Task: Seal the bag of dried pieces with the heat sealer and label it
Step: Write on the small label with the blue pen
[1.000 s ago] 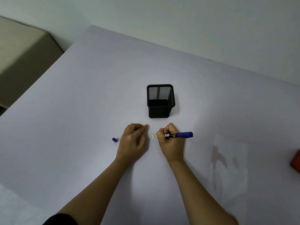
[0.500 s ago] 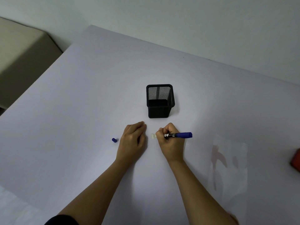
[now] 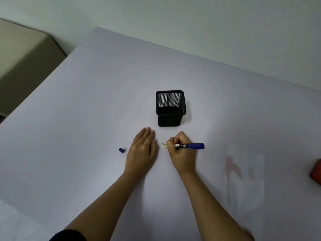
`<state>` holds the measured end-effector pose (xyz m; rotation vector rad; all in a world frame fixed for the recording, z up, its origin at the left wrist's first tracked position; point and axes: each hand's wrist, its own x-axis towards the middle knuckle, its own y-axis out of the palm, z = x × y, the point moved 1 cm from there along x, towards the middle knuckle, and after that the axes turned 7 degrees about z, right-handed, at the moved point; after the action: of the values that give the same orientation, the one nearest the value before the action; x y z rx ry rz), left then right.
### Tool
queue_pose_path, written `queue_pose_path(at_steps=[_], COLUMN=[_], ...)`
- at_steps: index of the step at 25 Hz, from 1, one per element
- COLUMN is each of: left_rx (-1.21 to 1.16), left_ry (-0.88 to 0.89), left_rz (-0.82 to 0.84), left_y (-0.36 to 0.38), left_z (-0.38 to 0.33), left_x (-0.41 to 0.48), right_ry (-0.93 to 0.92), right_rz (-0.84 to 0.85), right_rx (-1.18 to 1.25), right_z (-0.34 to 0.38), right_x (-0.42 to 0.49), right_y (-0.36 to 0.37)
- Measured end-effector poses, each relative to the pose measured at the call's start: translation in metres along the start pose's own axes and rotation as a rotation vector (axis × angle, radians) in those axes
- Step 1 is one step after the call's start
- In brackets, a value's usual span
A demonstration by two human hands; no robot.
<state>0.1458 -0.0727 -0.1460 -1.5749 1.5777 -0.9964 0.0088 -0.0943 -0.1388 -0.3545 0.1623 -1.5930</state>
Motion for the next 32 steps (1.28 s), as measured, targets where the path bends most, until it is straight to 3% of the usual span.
queue_pose_path(at_steps=[32], left_rx=[0.026], left_ry=[-0.029], left_rz=[0.044], left_y=[0.0], left_z=[0.0015], left_x=[0.0007], right_ry=[-0.008], right_rz=[-0.001], right_rx=[-0.027], right_z=[-0.0007], right_x=[0.0011], right_y=[0.0008])
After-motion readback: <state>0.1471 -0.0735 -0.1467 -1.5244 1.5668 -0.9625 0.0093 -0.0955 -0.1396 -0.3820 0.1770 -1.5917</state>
